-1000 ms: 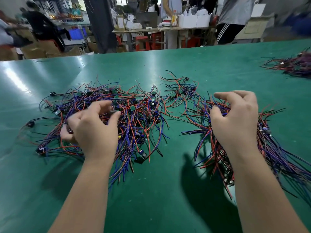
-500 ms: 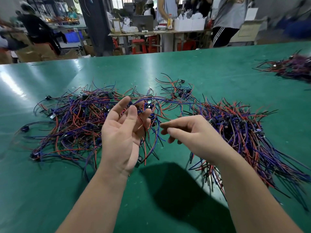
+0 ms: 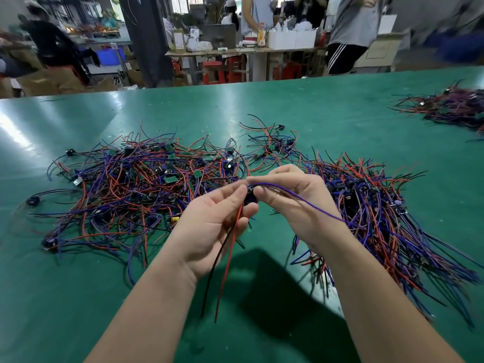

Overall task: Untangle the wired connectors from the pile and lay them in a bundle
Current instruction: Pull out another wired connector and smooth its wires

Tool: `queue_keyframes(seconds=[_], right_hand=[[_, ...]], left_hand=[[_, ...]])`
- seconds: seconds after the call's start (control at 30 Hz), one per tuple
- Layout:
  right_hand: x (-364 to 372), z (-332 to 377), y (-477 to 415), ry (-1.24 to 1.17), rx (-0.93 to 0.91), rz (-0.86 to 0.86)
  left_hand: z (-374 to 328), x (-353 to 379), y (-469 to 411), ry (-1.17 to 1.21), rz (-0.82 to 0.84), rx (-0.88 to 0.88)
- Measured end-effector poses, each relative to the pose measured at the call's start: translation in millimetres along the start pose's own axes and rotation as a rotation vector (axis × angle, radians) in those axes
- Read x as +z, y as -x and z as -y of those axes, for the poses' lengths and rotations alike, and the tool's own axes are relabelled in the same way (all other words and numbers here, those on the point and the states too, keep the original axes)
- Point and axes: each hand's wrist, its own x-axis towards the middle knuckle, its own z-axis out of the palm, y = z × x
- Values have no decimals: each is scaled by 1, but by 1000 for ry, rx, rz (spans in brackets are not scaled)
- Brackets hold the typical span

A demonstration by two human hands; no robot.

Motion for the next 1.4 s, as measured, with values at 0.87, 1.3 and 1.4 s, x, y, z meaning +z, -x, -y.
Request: queue_keyframes(seconds=[0.87, 1.3, 1.4], right_hand=[[-29, 11, -8, -574, 261, -573], [-12, 11, -5, -554, 477, -201], [-5, 10, 4, -425, 527, 87]], left_hand=[[6, -19, 6, -619, 342, -181], [4, -16, 2, -33, 424, 107], [6, -9, -1, 155, 206, 248]])
